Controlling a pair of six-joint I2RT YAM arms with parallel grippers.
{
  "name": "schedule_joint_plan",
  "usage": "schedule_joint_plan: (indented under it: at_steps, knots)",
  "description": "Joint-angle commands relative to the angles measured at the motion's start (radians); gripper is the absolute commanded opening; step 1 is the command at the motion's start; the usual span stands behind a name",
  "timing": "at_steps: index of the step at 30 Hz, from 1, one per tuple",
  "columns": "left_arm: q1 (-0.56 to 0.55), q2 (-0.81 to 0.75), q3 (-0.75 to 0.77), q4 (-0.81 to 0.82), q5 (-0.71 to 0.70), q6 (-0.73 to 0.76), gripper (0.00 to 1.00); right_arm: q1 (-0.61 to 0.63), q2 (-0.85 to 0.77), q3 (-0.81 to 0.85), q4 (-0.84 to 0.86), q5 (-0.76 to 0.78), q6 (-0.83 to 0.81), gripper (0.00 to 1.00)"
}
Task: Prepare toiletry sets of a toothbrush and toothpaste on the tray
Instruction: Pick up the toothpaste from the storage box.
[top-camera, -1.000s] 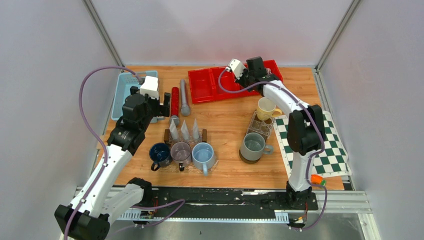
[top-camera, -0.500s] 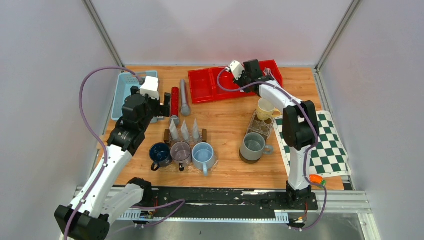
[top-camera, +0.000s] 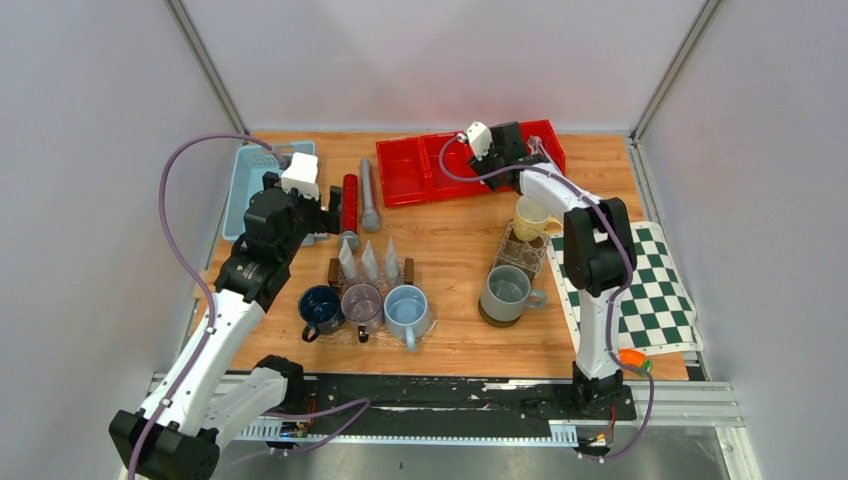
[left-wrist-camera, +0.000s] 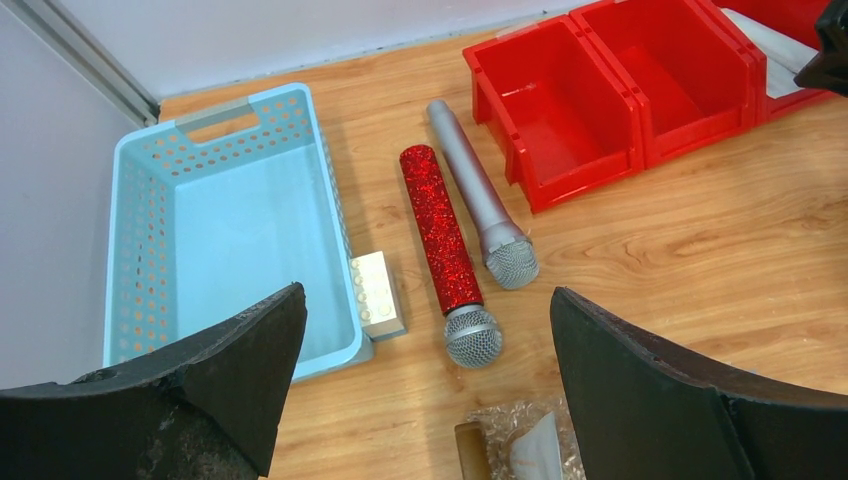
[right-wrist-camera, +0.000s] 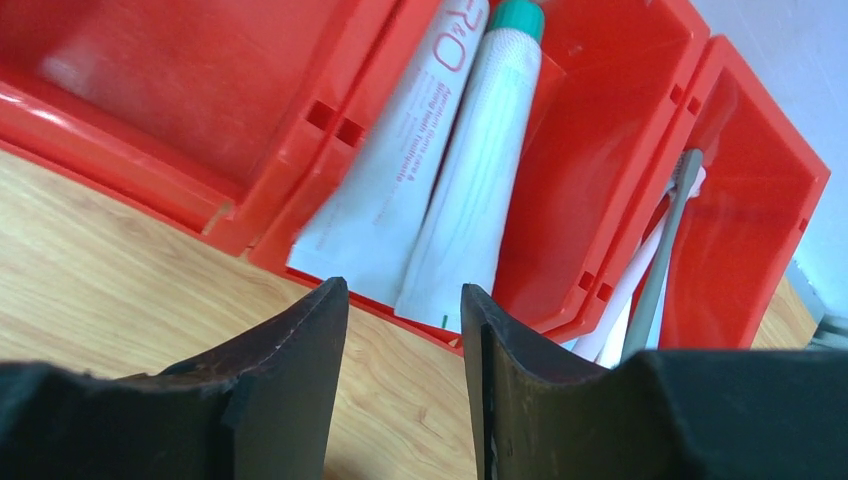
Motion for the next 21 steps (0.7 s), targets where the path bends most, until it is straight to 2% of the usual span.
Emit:
schedule_joint_plan:
  at_steps: [1,6,13,21]
  knots:
    - [0.005,-0.015,-0.002,0.042,0.020,0.018,0.98,-0.035,0.025,0.037,0.058,0.038,-0.013,0.47]
    - [0.005,-0.013,0.000,0.042,0.027,0.018,0.98,-0.048,0.070,0.092,0.058,0.060,0.035,0.50]
    - [0.005,-0.009,-0.002,0.042,0.022,0.021,0.98,-0.055,0.149,0.158,0.055,0.080,0.126,0.60]
    - [0.005,-0.007,-0.001,0.041,0.029,0.020,0.98,-0.070,0.232,0.227,-0.012,0.072,0.164,0.62]
